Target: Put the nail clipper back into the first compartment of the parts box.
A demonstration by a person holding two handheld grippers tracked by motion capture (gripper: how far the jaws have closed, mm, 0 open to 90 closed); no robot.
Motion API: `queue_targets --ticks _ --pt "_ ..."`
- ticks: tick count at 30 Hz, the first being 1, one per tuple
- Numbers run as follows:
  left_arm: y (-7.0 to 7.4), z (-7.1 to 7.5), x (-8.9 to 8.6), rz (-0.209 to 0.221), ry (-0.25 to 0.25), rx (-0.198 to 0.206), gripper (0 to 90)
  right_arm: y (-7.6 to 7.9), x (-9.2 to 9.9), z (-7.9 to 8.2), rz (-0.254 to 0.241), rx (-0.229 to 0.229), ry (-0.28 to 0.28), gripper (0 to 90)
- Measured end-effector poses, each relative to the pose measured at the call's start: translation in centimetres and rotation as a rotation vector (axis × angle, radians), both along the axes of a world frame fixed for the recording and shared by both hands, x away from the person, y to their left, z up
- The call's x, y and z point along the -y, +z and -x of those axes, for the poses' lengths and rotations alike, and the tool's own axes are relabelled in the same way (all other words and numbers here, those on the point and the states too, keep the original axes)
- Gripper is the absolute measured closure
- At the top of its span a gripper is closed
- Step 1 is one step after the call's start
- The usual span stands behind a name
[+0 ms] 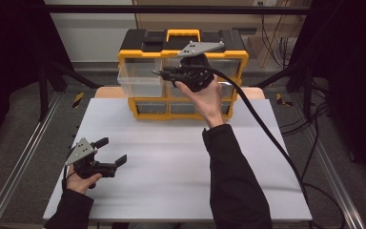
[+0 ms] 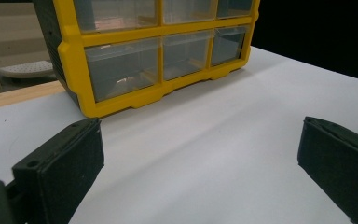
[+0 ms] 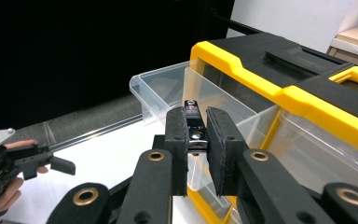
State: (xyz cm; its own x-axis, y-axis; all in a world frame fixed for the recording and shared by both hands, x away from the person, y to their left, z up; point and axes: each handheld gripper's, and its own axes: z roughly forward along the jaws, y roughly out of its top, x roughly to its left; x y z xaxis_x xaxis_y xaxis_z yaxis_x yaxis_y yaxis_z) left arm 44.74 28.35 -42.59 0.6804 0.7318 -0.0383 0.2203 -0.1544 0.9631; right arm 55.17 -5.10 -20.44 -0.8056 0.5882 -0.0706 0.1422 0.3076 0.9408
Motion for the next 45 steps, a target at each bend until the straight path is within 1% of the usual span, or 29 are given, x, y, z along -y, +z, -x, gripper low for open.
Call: queue_targets --ticks 1,3,6,10,14,18,24,27,29,37,40,45 --pt "0.0 0.0 0.0 -0.001 0.0 0.0 0.2 0.0 -0.4 -0.4 0.004 -0.003 -0.002 79.4" --pt "0.0 0.0 0.0 -0.001 -0.001 -0.001 0.2 0.0 -0.5 -0.5 0.005 -0.006 -0.001 79.4" --pt "0.0 0.0 0.0 0.001 0.001 -0.001 0.2 0.0 -0.9 -1.2 0.013 -0.01 -0.01 79.4" --pt "0.0 0.0 -0.1 0.005 0.003 0.002 0.2 0.0 -1.4 -1.9 0.016 -0.018 -0.02 79.4" --pt "0.0 0.0 -0.1 0.003 0.004 0.0 0.2 0.0 -2.0 -2.4 0.014 -0.027 -0.017 79.4" --pt "0.0 0.0 0.0 0.001 0.001 0.0 0.2 -0.3 -2.8 -3.0 0.029 -0.035 -0.022 79.4" --pt "-0.1 -0.1 0.0 -0.002 0.0 -0.003 0.2 -0.7 -3.4 -3.5 0.025 -0.048 -0.022 79.4" --pt "-0.1 -0.1 0.1 -0.002 0.0 -0.002 0.2 -1.1 -3.9 -3.9 0.04 -0.052 -0.027 79.4" --pt "-0.1 -0.1 0.1 -0.002 0.0 -0.003 0.2 -1.2 -4.0 -4.1 0.037 -0.061 -0.029 79.4" --pt "-0.1 -0.1 0.0 -0.001 0.0 -0.003 0.3 -1.9 -4.4 -4.8 0.056 -0.076 -0.043 79.3" --pt "-0.1 -0.1 0.1 0.0 0.0 -0.003 0.3 -2.2 -4.7 -5.0 0.055 -0.08 -0.041 79.3" --pt "-0.1 -0.1 0.0 0.0 0.0 -0.003 0.3 -2.3 -4.7 -5.1 0.052 -0.088 -0.046 79.3"
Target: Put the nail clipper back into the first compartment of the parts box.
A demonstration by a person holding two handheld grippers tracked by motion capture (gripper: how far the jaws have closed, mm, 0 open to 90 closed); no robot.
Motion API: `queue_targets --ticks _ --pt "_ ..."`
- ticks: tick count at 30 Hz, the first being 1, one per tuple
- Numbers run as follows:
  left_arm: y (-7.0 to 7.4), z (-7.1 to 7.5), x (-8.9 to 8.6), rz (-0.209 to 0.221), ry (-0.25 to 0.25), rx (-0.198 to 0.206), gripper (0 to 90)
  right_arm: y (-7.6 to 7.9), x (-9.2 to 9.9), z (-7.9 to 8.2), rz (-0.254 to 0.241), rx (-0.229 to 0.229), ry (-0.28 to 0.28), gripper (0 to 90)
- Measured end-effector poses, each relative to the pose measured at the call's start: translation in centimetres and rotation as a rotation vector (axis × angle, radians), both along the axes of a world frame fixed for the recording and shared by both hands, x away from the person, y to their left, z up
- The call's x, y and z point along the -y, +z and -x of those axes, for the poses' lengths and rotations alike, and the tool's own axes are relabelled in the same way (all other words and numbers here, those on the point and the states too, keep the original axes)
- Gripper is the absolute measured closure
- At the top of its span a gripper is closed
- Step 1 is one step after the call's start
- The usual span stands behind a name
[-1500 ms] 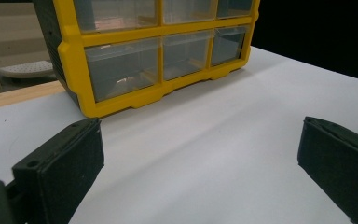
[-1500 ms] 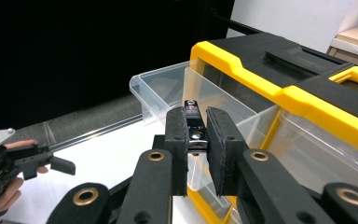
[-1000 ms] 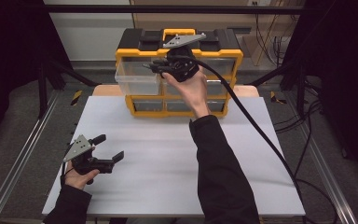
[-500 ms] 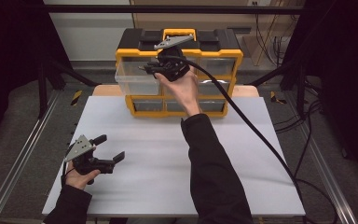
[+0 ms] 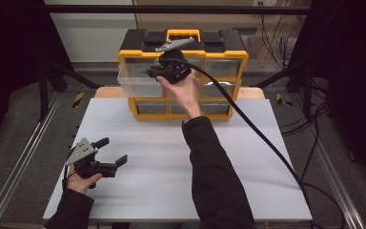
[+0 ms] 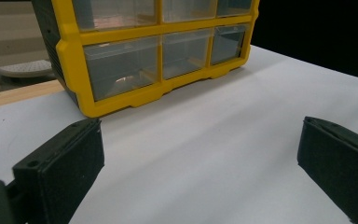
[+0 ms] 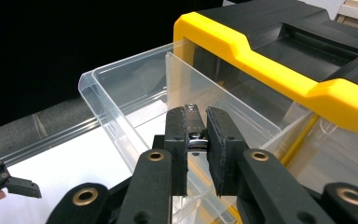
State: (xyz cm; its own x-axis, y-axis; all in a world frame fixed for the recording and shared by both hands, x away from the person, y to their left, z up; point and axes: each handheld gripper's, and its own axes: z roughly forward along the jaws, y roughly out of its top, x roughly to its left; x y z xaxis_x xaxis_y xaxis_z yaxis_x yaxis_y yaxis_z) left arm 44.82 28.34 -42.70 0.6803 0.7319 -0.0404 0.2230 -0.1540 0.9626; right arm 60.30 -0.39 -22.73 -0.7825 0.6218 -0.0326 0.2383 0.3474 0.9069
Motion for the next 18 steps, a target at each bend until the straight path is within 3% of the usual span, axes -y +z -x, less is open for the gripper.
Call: queue_targets --ticks 11,18 --pt "0.02 0.0 -0.03 0.0 0.001 0.0 0.3 -0.2 -0.21 -0.27 -0.005 0.0 -0.009 77.9" --pt "0.01 0.0 -0.01 0.0 0.0 0.001 0.3 -0.06 -0.13 -0.05 -0.022 0.019 -0.022 66.8"
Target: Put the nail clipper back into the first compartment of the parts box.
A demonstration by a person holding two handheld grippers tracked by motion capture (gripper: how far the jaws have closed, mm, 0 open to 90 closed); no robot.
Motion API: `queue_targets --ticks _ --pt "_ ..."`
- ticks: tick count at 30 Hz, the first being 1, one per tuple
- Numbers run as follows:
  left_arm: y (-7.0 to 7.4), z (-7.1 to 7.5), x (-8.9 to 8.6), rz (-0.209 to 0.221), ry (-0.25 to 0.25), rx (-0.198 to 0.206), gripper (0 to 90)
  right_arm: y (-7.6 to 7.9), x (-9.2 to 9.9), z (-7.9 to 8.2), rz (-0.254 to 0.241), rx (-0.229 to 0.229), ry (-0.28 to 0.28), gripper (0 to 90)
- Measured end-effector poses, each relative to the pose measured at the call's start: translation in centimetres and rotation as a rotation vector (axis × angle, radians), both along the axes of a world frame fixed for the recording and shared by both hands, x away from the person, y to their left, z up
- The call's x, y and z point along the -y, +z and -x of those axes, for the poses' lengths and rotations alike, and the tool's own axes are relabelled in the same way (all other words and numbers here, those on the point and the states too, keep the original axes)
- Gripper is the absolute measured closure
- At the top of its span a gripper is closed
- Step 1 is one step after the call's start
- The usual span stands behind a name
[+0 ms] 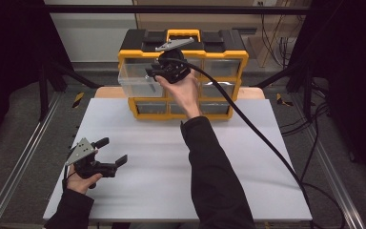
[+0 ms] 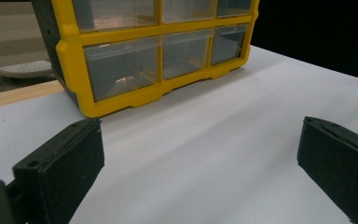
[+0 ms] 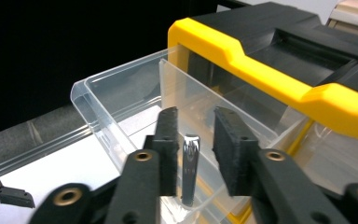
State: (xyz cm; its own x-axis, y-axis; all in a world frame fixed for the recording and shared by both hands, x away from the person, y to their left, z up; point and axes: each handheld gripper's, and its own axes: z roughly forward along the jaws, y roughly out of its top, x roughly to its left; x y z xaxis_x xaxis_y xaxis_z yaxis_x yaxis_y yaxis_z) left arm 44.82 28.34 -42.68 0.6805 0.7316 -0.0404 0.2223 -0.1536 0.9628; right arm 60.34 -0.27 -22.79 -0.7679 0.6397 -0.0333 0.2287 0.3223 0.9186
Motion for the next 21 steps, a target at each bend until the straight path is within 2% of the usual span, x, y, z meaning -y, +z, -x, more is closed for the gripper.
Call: queue_targets --ticks 6,9,10,11,13,16,18,21 --pt "0.0 0.0 0.0 0.001 0.001 0.0 0.3 0.7 0.4 0.7 -0.046 0.045 0.001 46.3" --pt "0.0 0.0 0.0 0.0 0.0 0.0 0.3 1.0 0.6 1.1 -0.064 0.064 -0.003 33.7" --pt "0.0 0.0 0.0 0.0 0.0 0.0 0.3 1.1 0.8 1.4 -0.076 0.078 -0.006 25.8" --pt "0.0 0.0 0.0 0.0 0.0 0.0 0.3 1.1 0.8 1.4 -0.076 0.078 -0.006 25.8" --pt "0.0 0.0 0.0 0.0 0.0 0.0 0.3 1.3 1.1 1.8 -0.093 0.085 -0.01 18.3" --pt "0.0 0.0 0.0 0.0 0.0 0.0 0.3 1.3 1.8 2.5 -0.098 0.088 -0.011 12.8" --pt "0.0 0.0 0.0 -0.001 0.001 0.0 0.3 1.3 2.1 2.9 -0.09 0.086 -0.001 10.2" --pt "0.0 0.0 0.1 -0.005 -0.002 -0.001 0.3 1.1 2.9 3.6 -0.112 0.096 -0.001 8.5"
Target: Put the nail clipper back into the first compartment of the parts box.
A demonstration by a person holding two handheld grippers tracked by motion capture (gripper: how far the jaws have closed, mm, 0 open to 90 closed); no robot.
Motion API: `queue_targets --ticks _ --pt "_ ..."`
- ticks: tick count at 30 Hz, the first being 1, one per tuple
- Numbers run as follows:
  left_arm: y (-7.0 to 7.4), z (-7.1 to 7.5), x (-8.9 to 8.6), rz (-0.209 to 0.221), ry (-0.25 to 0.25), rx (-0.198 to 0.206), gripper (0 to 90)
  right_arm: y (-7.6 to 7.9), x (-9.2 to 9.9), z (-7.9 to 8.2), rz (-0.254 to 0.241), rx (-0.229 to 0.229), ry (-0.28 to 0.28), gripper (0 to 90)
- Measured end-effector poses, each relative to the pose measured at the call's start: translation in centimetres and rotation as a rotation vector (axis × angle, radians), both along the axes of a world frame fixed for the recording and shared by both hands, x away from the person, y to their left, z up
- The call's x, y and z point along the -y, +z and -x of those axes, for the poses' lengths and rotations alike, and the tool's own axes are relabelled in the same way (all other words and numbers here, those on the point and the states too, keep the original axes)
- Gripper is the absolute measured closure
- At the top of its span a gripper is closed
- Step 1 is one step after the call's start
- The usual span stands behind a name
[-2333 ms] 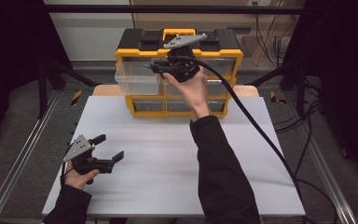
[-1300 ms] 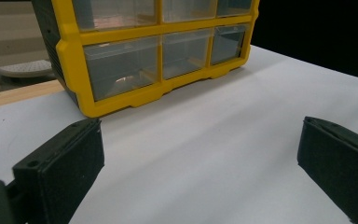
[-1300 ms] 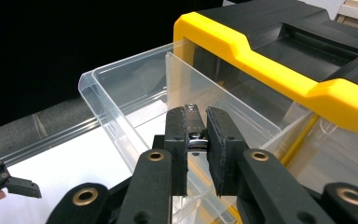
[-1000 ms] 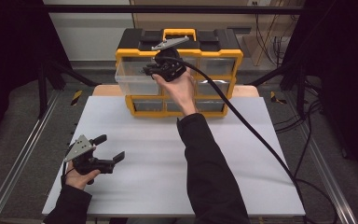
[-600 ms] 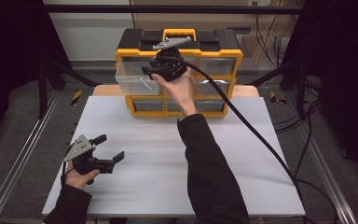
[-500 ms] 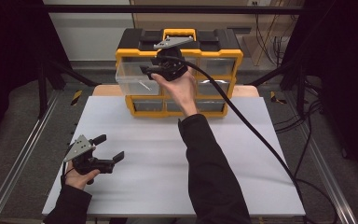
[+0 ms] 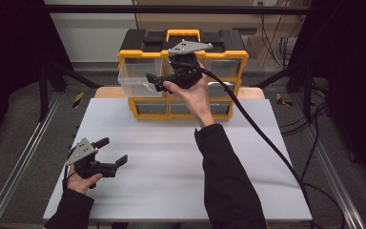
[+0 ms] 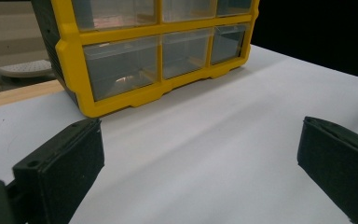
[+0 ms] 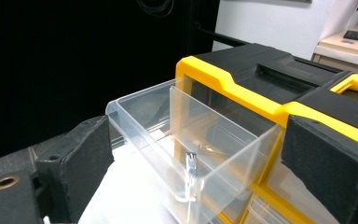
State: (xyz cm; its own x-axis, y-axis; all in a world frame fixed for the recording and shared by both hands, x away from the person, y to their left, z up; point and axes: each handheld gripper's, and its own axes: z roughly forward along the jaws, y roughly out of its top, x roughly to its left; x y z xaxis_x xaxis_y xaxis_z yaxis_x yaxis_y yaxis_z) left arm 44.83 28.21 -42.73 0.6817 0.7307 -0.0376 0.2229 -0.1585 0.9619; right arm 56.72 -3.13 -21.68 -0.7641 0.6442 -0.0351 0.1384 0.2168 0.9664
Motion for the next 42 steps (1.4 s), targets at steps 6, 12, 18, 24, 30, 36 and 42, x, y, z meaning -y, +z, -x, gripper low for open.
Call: queue_targets --ticks 6,12,18,24,30,36,42 --pt "0.0 0.0 0.0 -0.005 0.002 -0.001 0.3 -0.6 1.3 1.5 -0.011 0.016 0.008 7.0" --pt "-0.1 0.0 0.1 -0.011 0.0 -0.001 0.3 -1.7 2.8 3.0 -0.015 0.024 0.006 6.0" --pt "-0.1 -0.1 0.1 -0.018 0.002 -0.004 0.2 -2.8 4.4 4.0 -0.021 0.019 -0.004 5.3" --pt "-0.2 -0.1 0.2 -0.02 0.001 -0.003 0.2 -4.2 6.2 4.9 -0.033 0.007 -0.01 5.3" --pt "-0.2 -0.1 0.2 -0.021 0.002 -0.004 0.2 -5.6 7.6 5.8 -0.036 0.006 -0.03 5.1" --pt "-0.2 -0.1 0.2 -0.026 0.001 -0.006 0.2 -7.1 8.8 6.6 -0.027 0.0 -0.037 4.8" --pt "-0.3 -0.1 0.3 -0.027 0.0 -0.007 0.2 -9.3 10.0 7.3 -0.016 -0.02 -0.045 4.6"
